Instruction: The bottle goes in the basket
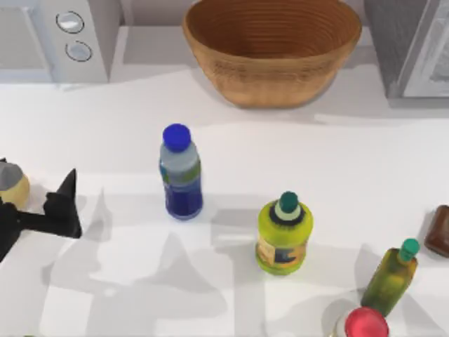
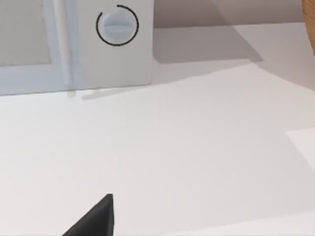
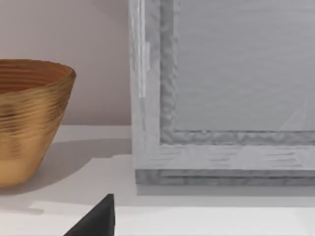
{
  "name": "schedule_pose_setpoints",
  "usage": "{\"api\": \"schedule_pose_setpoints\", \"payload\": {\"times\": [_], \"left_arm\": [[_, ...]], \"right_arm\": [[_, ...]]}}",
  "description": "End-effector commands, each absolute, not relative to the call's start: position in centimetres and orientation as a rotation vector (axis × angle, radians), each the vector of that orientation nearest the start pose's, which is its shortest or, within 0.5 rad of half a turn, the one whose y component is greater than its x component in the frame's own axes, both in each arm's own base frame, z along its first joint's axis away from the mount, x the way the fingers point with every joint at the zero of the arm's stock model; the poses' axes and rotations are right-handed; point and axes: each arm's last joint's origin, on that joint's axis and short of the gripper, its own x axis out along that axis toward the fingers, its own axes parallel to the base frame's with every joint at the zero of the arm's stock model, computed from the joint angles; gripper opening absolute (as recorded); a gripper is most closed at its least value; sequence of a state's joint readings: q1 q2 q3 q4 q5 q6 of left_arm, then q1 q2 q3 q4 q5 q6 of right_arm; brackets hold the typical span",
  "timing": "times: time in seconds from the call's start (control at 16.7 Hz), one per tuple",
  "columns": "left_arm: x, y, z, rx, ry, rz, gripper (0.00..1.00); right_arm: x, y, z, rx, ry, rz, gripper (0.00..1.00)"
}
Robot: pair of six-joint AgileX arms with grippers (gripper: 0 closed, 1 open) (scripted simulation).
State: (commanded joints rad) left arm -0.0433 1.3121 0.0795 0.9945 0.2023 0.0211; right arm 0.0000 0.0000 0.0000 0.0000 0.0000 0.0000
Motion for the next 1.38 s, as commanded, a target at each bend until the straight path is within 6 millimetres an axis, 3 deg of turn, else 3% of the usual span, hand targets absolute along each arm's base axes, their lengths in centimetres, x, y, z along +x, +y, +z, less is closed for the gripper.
{"api": "schedule_pose_setpoints", "payload": {"times": [0.18,0.36,0.72,1.14,1.38], "left_arm": [[20.7,-2.7,9.4,0.003,0.275,-0.358,1.0],[22.0,-4.4,8.1,0.023,0.195,-0.508,1.0],[22.4,-7.7,5.9,0.036,0.106,-0.788,1.0],[22.3,-7.7,5.0,0.03,0.149,-0.797,1.0],[23.4,-8.6,5.4,0.037,0.102,-0.806,1.0]], "right_arm": [[10.6,-0.1,16.0,0.0,0.0,0.0,1.0],[10.6,-0.1,16.0,0.0,0.0,0.0,1.0],[10.6,-0.1,16.0,0.0,0.0,0.0,1.0],[10.6,-0.1,16.0,0.0,0.0,0.0,1.0],[10.6,-0.1,16.0,0.0,0.0,0.0,1.0]]}}
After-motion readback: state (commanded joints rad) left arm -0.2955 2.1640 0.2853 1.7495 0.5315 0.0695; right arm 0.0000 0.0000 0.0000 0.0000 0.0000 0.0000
